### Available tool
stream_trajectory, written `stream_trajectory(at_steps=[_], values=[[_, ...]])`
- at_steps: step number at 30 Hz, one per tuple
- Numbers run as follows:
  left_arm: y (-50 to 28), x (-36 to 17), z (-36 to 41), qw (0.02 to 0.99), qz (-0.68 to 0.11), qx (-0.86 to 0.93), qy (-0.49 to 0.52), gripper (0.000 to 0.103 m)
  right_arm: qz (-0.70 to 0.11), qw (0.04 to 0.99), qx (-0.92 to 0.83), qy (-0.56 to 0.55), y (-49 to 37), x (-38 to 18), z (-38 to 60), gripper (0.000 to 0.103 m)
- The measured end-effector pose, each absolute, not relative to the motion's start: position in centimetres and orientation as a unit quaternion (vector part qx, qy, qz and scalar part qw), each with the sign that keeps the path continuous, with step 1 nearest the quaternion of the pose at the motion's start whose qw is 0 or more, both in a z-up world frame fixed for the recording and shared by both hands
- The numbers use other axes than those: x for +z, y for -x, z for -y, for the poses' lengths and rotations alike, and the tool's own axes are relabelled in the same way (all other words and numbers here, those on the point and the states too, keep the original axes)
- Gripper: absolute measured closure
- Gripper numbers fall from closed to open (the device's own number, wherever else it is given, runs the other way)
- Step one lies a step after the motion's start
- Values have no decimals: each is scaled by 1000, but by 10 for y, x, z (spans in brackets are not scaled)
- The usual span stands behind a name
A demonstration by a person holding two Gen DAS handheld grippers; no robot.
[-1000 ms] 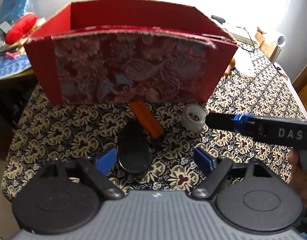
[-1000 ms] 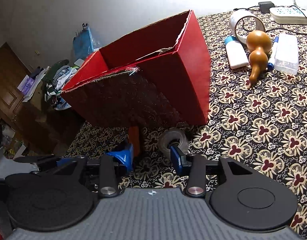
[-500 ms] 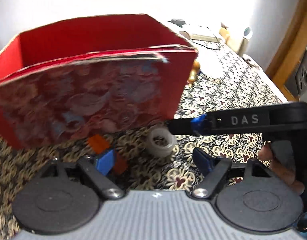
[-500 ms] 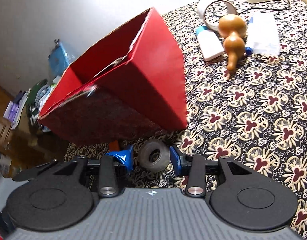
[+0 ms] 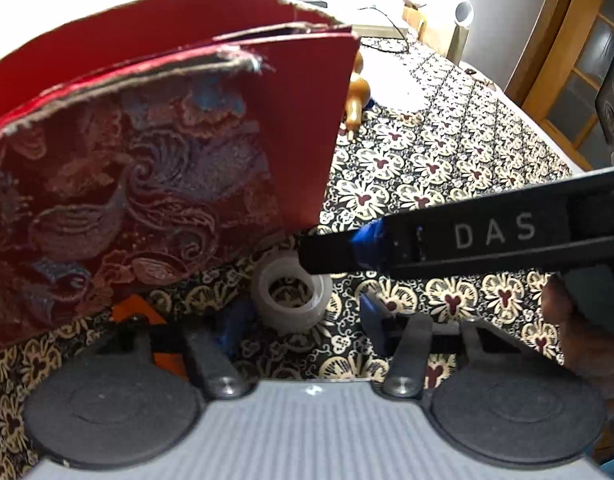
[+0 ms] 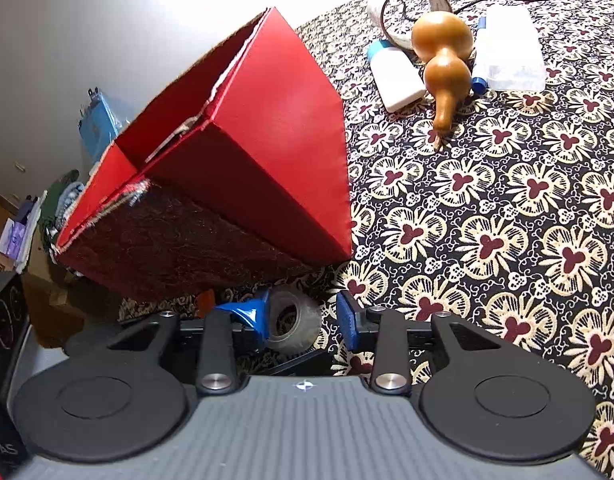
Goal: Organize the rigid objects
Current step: 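Close the right tool on the clear tape roll and lift it, then carry the tape roll into the red box and open the right tool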
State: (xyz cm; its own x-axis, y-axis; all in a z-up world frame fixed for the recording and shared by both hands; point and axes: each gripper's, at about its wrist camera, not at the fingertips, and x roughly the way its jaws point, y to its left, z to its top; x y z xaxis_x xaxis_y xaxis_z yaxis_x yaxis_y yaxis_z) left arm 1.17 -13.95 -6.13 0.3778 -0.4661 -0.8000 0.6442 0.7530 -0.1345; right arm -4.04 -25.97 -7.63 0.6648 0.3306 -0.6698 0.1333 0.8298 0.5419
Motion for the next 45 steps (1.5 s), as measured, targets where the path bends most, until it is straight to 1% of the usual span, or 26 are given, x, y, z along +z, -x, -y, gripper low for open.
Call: stream_trajectory(at_steps=[1, 6, 14, 17, 24, 30, 37, 45], values=[[-13, -61, 140, 824, -443, -338, -103, 52, -408, 865, 60, -287, 39, -78, 260, 86], [-15, -60, 142, 824, -437, -343, -112, 65, -423, 860, 71, -277, 32, -84, 255, 94], [-17, -62, 146, 824, -436, -342, -122, 67, -436, 853, 60, -280, 27, -88, 258, 103], [-21, -60, 148, 820, -442, -345, -117, 67, -435, 855, 57, -277, 30, -86, 256, 103], [-12, -44, 150, 821, -424, -361, -125, 67, -418, 866, 49, -268, 45, -69, 257, 103], [-4, -20, 161, 824, -397, -384, -126, 67, -381, 881, 32, -277, 61, -45, 271, 103], [-2, 25, 169, 836, -342, -416, -104, 67, -305, 907, 14, -291, 79, 2, 290, 103], [-17, 82, 153, 871, -263, -406, -90, 67, -231, 934, 43, -270, 50, 54, 287, 103]])
